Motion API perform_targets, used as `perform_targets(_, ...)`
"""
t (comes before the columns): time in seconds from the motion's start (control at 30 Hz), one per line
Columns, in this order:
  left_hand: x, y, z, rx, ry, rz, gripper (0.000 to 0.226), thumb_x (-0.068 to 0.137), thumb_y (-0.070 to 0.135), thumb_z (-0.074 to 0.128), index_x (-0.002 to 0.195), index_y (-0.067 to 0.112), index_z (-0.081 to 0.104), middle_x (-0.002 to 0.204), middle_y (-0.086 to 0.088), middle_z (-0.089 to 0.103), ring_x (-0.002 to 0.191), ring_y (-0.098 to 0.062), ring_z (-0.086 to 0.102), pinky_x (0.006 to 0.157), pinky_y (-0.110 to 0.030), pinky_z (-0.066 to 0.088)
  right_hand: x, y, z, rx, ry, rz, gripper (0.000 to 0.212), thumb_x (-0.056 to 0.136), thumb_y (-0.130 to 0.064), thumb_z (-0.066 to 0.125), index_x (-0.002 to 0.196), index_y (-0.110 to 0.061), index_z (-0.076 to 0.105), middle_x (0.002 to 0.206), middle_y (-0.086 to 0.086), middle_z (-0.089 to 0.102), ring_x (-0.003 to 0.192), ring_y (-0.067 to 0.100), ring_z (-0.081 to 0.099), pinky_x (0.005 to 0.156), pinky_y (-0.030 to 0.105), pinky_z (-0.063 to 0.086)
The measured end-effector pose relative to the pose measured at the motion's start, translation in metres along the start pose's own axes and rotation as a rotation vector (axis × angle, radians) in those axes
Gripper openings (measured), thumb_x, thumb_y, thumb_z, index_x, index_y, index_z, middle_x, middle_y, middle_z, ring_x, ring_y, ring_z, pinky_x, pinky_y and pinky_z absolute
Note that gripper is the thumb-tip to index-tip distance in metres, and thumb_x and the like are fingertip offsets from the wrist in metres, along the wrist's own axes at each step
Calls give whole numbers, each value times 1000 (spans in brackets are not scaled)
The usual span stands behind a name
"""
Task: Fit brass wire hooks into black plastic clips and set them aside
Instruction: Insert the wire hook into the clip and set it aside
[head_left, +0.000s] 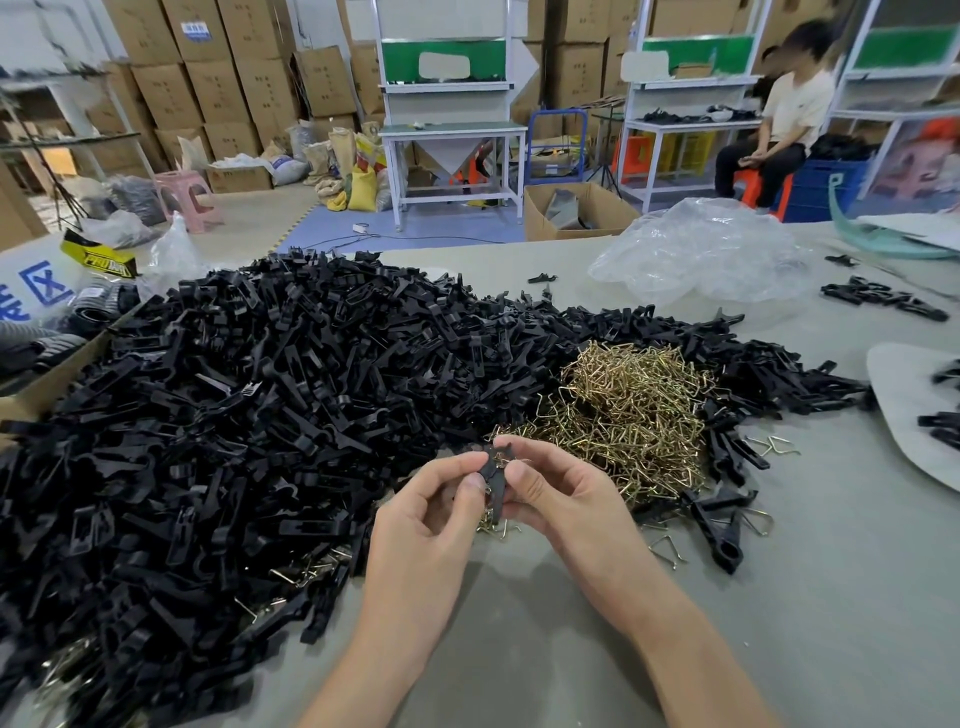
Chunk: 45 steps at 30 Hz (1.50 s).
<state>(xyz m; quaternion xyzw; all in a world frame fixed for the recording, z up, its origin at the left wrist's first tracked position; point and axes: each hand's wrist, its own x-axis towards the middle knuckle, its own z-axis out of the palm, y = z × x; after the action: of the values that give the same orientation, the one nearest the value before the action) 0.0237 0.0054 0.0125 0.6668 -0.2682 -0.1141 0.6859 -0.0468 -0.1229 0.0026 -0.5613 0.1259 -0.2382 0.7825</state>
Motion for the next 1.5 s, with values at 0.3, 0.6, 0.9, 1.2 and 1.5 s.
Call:
perform_targets(0.3,-3,-9,4,262,-54,213,41,87,17,75,111,46,60,109,20,59,97,-4,64,78,-10,46,2,4,-1,109,-45,-20,31,82,-33,76,108,-16,70,109,16,70,105,37,71,89,41,58)
perform_targets(0.6,-1,-22,-5,525,-44,265,47,94,56,50,137,38,47,119,25,55,114,2,52,89,-8,40,-1,-10,-12,298,167,-12,32,81,-19,69,109,-5,66,99,13,73,88,20,71,78,29,61)
perform_targets(0.9,5,-34,4,1190,-138,288,38,93,53,58,121,29,66,115,7,61,111,-20,57,97,-39,41,-24,-21,-44,568,282,76,33,88,-13,61,117,2,69,98,18,70,85,24,72,75,32,64)
perform_targets(1.2,6,-39,7,1026,-54,346,16,91,36,67,104,27,65,103,13,61,101,-16,58,89,-30,36,-19,-20,-32,544,200,131,35,85,-13,62,116,3,66,94,19,72,81,24,72,77,35,63)
perform_targets(1.5,7,-32,6,716,14,382,10,88,40,62,91,34,69,103,23,52,98,-4,46,84,-13,35,-8,-15,-32,544,208,161,34,83,-14,62,114,0,68,92,17,75,78,23,75,70,34,64)
